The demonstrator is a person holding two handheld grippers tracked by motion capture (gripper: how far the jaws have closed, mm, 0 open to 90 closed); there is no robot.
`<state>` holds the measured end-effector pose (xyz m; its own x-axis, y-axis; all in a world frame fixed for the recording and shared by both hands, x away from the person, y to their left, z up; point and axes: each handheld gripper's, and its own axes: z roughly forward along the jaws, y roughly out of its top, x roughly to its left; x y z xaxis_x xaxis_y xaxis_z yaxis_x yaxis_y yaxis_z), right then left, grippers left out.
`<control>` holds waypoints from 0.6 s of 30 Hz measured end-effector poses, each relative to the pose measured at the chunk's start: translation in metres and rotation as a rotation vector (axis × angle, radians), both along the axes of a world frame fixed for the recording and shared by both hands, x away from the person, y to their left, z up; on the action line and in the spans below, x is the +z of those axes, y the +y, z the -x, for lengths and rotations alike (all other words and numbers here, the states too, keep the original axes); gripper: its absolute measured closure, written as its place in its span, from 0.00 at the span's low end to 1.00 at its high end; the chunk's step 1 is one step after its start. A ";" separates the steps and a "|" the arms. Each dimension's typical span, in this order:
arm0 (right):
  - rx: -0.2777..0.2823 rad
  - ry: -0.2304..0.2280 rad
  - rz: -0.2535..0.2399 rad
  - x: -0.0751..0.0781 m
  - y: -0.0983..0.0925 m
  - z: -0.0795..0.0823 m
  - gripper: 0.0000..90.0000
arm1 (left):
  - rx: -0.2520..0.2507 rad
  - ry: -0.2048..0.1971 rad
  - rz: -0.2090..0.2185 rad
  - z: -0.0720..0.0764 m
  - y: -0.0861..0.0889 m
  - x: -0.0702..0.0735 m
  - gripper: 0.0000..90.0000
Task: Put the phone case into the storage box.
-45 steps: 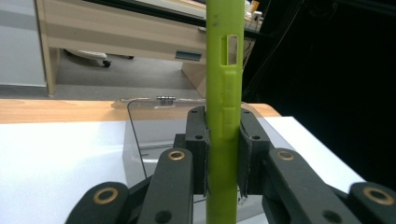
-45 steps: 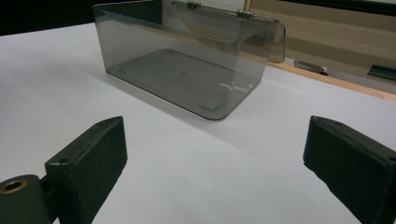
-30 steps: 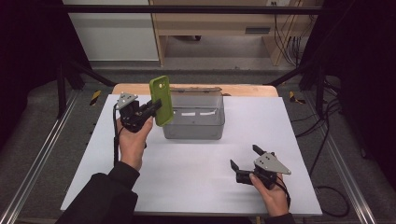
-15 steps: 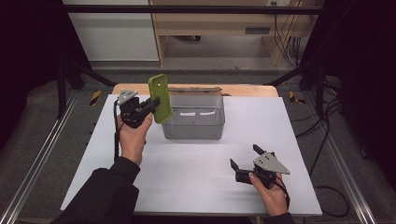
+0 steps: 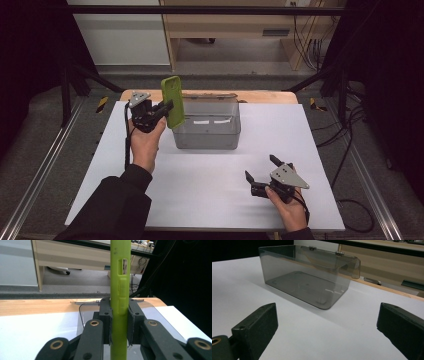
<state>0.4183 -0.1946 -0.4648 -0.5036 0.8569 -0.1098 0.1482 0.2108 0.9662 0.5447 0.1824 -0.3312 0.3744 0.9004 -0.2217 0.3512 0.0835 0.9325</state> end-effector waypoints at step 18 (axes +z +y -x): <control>-0.025 -0.054 -0.019 0.004 0.001 0.006 0.04 | 0.025 0.000 0.057 -0.007 0.010 0.014 0.86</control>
<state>0.4124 -0.1932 -0.4611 -0.4756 0.8714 -0.1204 0.1004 0.1897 0.9767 0.5521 0.1919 -0.3175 0.3520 0.8954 -0.2726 0.3480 0.1452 0.9262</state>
